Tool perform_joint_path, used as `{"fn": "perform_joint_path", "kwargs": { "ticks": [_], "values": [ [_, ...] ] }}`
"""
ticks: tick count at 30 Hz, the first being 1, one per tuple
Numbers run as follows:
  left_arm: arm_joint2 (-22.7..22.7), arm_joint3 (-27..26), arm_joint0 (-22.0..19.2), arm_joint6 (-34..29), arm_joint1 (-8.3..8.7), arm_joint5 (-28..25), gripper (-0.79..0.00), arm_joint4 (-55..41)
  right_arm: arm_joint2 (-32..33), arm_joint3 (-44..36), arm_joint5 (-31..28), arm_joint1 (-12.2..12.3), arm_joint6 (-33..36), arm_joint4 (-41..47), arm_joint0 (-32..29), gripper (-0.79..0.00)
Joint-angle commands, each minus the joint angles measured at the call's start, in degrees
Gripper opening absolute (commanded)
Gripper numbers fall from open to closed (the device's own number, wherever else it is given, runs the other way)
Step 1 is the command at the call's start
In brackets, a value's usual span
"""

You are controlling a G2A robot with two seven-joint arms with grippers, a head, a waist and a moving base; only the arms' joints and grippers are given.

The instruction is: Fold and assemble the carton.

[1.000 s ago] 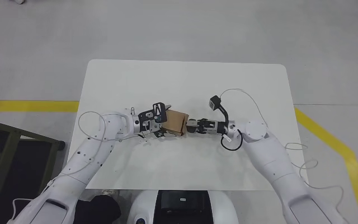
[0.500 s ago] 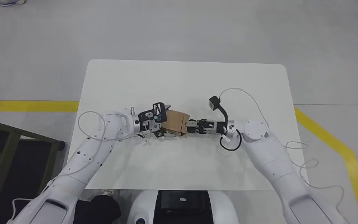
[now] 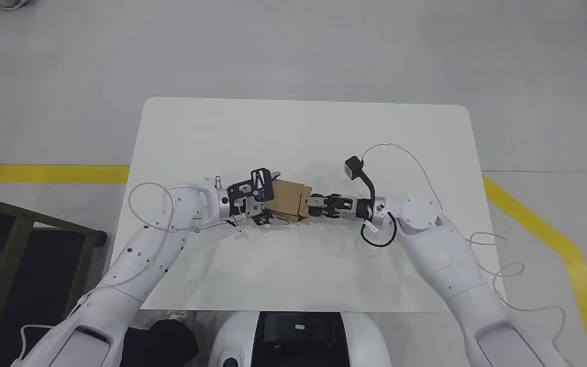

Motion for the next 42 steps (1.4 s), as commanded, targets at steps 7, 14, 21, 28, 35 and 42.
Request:
{"fn": "perform_joint_path", "kwargs": {
  "ticks": [7,14,21,28,35,42],
  "values": [
    [0.08,0.15,-0.02,-0.17,0.00,-0.03,0.000,-0.11,0.24,-0.32,0.04,0.08,-0.31,-0.07,-0.43,-0.671],
    [0.07,0.23,-0.02,-0.32,0.03,0.00,0.000,-0.11,0.65,-0.60,-0.05,0.21,-0.59,-0.14,-0.78,-0.662],
    [0.08,0.18,-0.01,-0.21,0.05,-0.01,0.000,-0.13,0.53,-1.23,0.39,0.23,-0.66,-0.75,-0.77,-0.671],
    [0.08,0.08,0.03,-0.23,0.07,0.00,0.000,-0.16,-0.10,-1.80,0.69,0.04,-1.10,-1.77,-0.28,-0.674],
    [0.00,-0.11,0.13,-0.16,0.14,-0.09,0.000,-0.18,-1.05,-2.47,1.19,-0.29,-1.85,-2.98,0.46,-0.680],
    [-0.10,-0.23,0.27,-0.20,0.22,-0.12,0.000,-0.18,-1.55,-2.45,1.33,-0.55,-2.52,-3.40,0.91,-0.603]
  ]
}}
